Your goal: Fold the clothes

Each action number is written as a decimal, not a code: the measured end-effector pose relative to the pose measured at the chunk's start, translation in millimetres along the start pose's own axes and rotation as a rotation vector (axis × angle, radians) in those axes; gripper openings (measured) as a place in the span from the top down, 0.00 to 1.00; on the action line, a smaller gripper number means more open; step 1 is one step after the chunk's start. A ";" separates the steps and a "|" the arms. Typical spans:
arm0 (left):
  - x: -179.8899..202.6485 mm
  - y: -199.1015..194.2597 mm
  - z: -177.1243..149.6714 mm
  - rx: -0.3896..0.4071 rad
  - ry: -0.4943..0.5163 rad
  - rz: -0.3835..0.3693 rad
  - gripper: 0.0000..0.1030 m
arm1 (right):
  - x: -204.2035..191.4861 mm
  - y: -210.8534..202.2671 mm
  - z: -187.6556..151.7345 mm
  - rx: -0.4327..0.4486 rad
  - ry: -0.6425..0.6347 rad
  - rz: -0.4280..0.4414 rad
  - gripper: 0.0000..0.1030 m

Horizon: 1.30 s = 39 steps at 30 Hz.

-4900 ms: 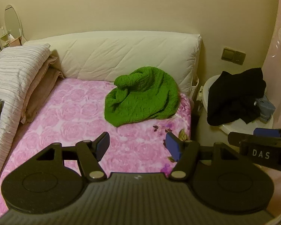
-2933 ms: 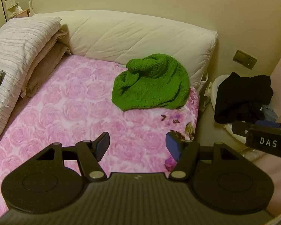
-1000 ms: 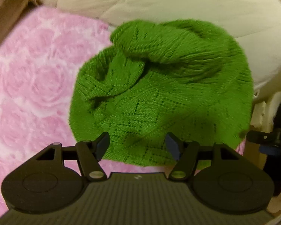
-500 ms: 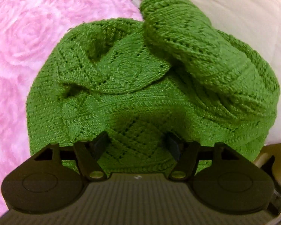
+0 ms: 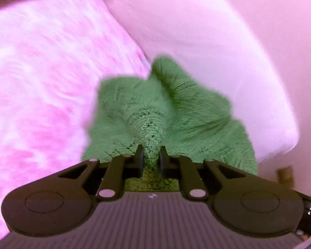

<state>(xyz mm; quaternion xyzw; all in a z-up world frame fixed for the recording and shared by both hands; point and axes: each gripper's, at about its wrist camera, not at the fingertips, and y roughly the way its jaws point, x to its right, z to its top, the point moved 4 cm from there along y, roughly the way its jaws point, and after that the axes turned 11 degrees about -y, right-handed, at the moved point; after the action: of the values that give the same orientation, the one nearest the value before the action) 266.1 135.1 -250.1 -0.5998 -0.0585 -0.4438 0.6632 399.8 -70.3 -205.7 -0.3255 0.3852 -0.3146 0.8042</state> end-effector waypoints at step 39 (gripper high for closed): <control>-344.0 -617.9 -364.8 0.494 -0.724 0.673 0.82 | -480.6 -132.0 -468.1 -0.461 -1.362 0.420 0.49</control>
<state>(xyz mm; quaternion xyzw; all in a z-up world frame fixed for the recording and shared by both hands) -513.0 74.5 -100.2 -0.5265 -0.1902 0.0544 0.8268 -262.6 83.9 -135.2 -0.5281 -0.0879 0.2053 0.8193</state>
